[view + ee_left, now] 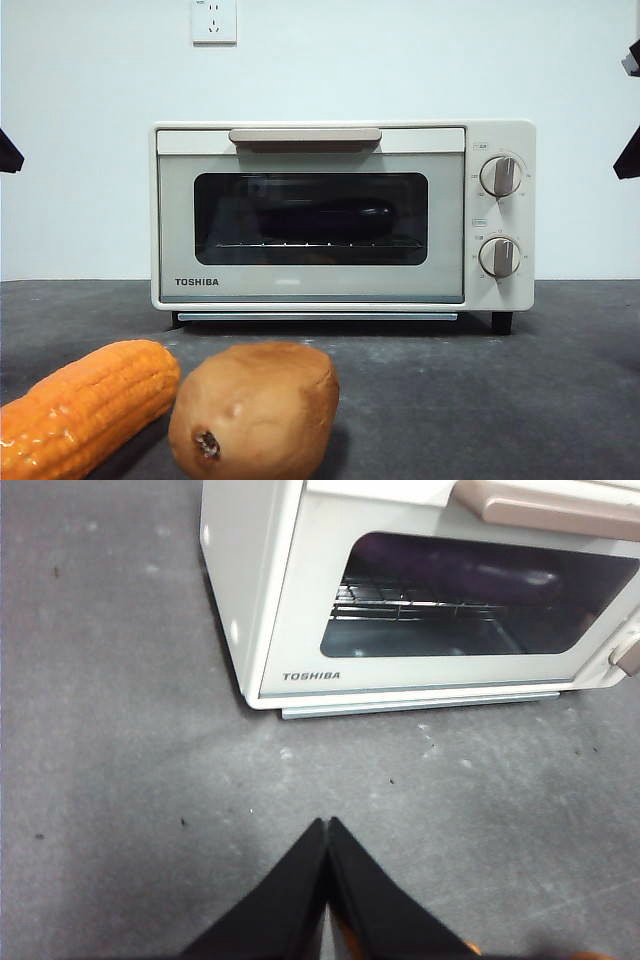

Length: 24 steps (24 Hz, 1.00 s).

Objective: Take the eggplant from the table,put the eggplant in the oven

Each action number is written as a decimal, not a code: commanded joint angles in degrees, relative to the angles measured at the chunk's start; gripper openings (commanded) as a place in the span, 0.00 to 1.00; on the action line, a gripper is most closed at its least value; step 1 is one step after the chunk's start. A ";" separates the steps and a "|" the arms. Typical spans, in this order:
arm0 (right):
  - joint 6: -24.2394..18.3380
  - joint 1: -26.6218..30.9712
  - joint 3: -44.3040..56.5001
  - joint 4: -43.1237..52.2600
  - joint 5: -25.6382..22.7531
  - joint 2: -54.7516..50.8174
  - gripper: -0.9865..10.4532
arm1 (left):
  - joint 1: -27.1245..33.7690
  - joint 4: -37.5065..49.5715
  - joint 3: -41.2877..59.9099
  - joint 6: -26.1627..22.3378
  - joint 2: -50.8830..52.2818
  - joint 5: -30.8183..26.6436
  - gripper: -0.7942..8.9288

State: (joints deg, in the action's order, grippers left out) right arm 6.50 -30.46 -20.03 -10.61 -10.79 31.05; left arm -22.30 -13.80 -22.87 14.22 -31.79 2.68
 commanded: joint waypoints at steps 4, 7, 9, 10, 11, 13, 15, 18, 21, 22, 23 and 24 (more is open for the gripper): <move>0.94 -0.31 -0.44 1.84 -1.29 -0.52 0.09 | -0.31 0.55 -0.44 1.07 -0.44 -0.15 0.09; 0.94 -0.31 -0.44 1.84 -1.31 -0.52 0.09 | -0.31 0.55 -0.44 1.07 -0.44 -0.15 0.09; 0.94 -0.31 -0.44 1.84 -1.29 -0.52 0.09 | -0.31 0.55 -0.44 1.07 -0.44 -0.17 0.09; 0.94 -0.31 -0.44 1.84 -1.31 -0.52 0.09 | -0.31 0.57 -0.42 1.07 -0.39 -0.17 0.09; 0.94 -0.31 -0.44 1.84 -1.29 -0.52 0.09 | -0.44 0.11 -0.33 1.07 0.07 -0.15 0.09; 0.94 -0.31 -0.44 1.84 -1.29 -0.52 0.09 | -0.11 -1.51 -0.33 -1.11 3.30 -0.85 0.09; 0.94 -0.31 -0.44 1.84 -1.29 -0.52 0.09 | 0.81 -2.08 -0.17 -7.13 7.30 -1.49 0.09; 0.94 -0.31 -0.46 1.84 -1.31 -0.52 0.09 | 3.87 -0.48 1.40 -11.87 14.23 -1.55 0.09; 0.94 -0.31 -0.46 1.84 -1.29 -0.52 0.09 | 8.85 1.95 4.39 -13.90 20.48 -2.49 0.09; 0.94 -0.31 -0.44 1.84 -1.31 -0.52 0.09 | 10.78 2.82 5.64 -14.05 22.32 -2.97 0.09; 0.94 -0.31 -0.44 1.84 -1.29 -0.52 0.09 | 12.61 3.19 6.84 -14.10 23.96 -3.02 0.09; 0.94 -0.31 -0.44 1.84 -1.29 -0.52 0.09 | 14.16 3.13 7.80 -14.25 25.29 -2.99 0.09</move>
State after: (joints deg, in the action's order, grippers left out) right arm 6.50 -30.41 -20.03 -9.39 -11.99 30.35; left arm -8.93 -11.03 -15.73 1.91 -7.16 -0.14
